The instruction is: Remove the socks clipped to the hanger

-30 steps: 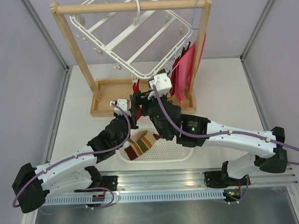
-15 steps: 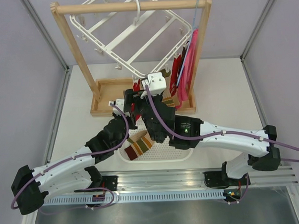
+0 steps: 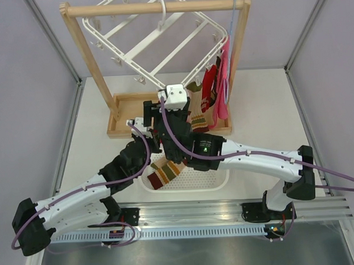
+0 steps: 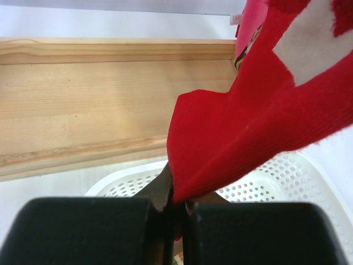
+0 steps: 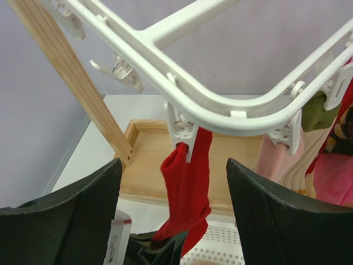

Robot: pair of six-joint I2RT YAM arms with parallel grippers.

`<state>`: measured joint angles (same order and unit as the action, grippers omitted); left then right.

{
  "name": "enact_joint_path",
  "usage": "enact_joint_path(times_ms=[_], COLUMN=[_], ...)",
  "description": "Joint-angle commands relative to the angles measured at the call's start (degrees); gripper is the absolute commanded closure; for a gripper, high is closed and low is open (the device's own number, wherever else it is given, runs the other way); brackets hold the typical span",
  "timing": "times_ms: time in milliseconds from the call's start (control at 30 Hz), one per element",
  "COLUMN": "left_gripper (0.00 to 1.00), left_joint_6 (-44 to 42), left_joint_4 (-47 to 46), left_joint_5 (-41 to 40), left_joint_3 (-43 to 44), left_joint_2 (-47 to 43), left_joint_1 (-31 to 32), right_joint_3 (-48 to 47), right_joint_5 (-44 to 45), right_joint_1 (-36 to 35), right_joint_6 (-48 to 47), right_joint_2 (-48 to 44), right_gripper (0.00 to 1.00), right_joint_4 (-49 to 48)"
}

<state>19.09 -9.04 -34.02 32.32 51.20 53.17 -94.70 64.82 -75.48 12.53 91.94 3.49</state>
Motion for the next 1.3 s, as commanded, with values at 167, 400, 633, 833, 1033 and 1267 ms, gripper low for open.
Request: enact_joint_path(times_ms=[167,400,633,833,1033,1267], left_gripper=[0.98,0.98,0.98,0.98,0.98,0.98], left_joint_6=[2.0,2.2,2.6,2.8,3.3,3.5], left_joint_4=[-0.7,-0.8,-0.8,-0.8,-0.7,-0.7], left_joint_5=[1.0,1.2,1.9,2.2,2.6,2.7], left_joint_3=[0.6,0.7,0.6,0.6,0.5,0.4], left_joint_2=[-0.7,-0.1,0.0,0.1,0.3,0.4], left_joint_1=[0.4,0.5,0.6,0.9,1.1,1.5], right_joint_3=[-1.8,-4.0,-5.0,-4.0,-4.8,-5.2], right_joint_5=[-0.7,-1.2,2.8,5.3,8.0,10.8], right_joint_1=[4.6,5.3,5.3,5.3,5.3,5.6], right_joint_6=[2.7,-0.6,-4.4,-10.1,-16.1,-18.4], right_joint_2=[2.0,4.5,5.8,6.2,7.8,9.9], right_gripper=[0.21,0.23,0.25,0.28,0.41,0.96], right_joint_4=[-1.3,-5.8,-9.1,-15.6,-21.1,-22.8])
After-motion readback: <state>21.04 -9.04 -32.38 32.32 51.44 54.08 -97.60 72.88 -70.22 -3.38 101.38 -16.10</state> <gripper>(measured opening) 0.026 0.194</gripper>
